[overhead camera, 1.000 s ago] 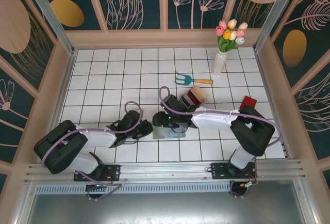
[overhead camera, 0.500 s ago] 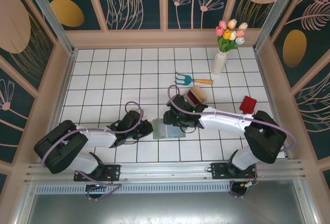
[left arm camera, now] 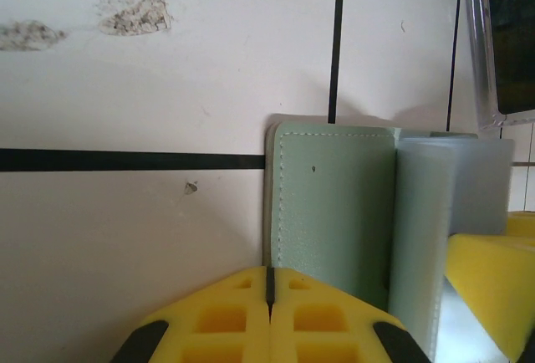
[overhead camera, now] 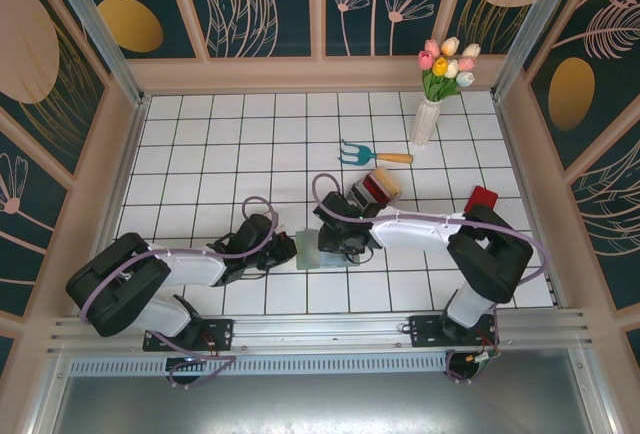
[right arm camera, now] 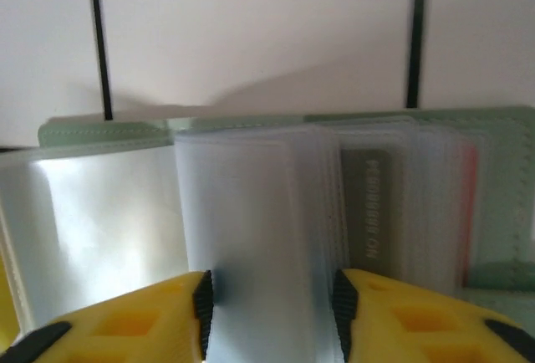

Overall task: Put the credit cards into the card holder
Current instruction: Flip over the card slot on the card holder, then pick up the credit card from the storage box.

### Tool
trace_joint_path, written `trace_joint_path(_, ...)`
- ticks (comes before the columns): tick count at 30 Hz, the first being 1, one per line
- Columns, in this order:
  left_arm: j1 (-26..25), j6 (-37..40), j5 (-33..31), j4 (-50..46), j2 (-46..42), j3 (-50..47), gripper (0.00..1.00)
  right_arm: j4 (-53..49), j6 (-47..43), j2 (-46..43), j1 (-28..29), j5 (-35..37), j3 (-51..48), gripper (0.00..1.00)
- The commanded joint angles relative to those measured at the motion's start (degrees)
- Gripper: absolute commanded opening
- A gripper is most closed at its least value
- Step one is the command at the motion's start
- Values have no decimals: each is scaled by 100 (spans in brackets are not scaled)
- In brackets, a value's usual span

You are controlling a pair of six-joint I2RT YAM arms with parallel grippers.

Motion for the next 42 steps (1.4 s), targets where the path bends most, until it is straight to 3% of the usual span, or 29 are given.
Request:
trace_joint_path(1, -26, 70, 99, 31, -65, 53, 6, -235, -32, 199, 167, 37, 214, 39)
trace_joint_path(4, -26, 74, 98, 15, -44, 77, 6, -184, -162, 181, 195, 18, 377, 32)
trace_joint_path(8, -28, 71, 99, 3, -56, 79, 6, -368, -214, 131, 286, 170, 663, 35)
trace_joint_path(16, -28, 44, 7, -49, -158, 63, 8, 810, -314, 147, 266, -818, 622, 48)
trace_joint_path(24, -24, -78, -446, -494, -761, -127, 17, 1482, -234, 32, 174, -1286, 575, 50)
trace_joint_path(28, -24, -83, -772, -968, -1211, -131, 24, 1100, -479, -655, -88, -752, 473, 50)
trace_joint_path(33, -25, 51, -946, -1364, -1710, 158, 31, -79, -1340, -1549, -1116, 517, 330, 49)
trace_joint_path(35, -30, 166, -855, -1303, -1723, 395, 34, -280, -1922, -1709, -1585, 574, 326, 49)
trace_joint_path(38, -23, 324, -621, -1173, -1405, 863, 39, -627, -2675, -1615, -1977, 950, 503, 52)
trace_joint_path(42, -28, 302, -243, -861, -567, 1469, 42, -734, -3493, -1184, -2013, 911, 698, 50)
